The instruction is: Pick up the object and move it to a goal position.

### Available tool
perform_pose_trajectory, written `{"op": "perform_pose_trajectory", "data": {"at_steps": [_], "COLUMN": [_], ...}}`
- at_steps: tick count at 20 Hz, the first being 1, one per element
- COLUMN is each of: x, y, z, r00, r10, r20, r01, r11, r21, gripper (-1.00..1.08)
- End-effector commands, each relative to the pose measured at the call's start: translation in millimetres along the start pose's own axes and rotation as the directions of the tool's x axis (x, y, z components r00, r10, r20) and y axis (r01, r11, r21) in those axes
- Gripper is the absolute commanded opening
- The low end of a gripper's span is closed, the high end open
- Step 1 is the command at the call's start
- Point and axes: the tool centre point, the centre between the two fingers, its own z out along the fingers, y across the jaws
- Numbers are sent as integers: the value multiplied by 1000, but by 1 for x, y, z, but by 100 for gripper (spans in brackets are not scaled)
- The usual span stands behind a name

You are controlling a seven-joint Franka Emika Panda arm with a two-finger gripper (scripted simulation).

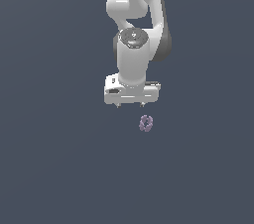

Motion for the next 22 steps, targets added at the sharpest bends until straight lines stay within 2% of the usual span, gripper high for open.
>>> {"op": "perform_pose_trajectory", "data": {"at_steps": [1, 11, 22], "x": [0, -10, -4], "y": [0, -22, -29], "z": [0, 12, 20], "r00": [1000, 999, 999], "r10": [0, -9, 13], "r20": [0, 52, 43], "r01": [0, 8, -14], "r11": [1000, 1000, 1000], "r21": [0, 23, 18], "gripper": [100, 100, 100]}}
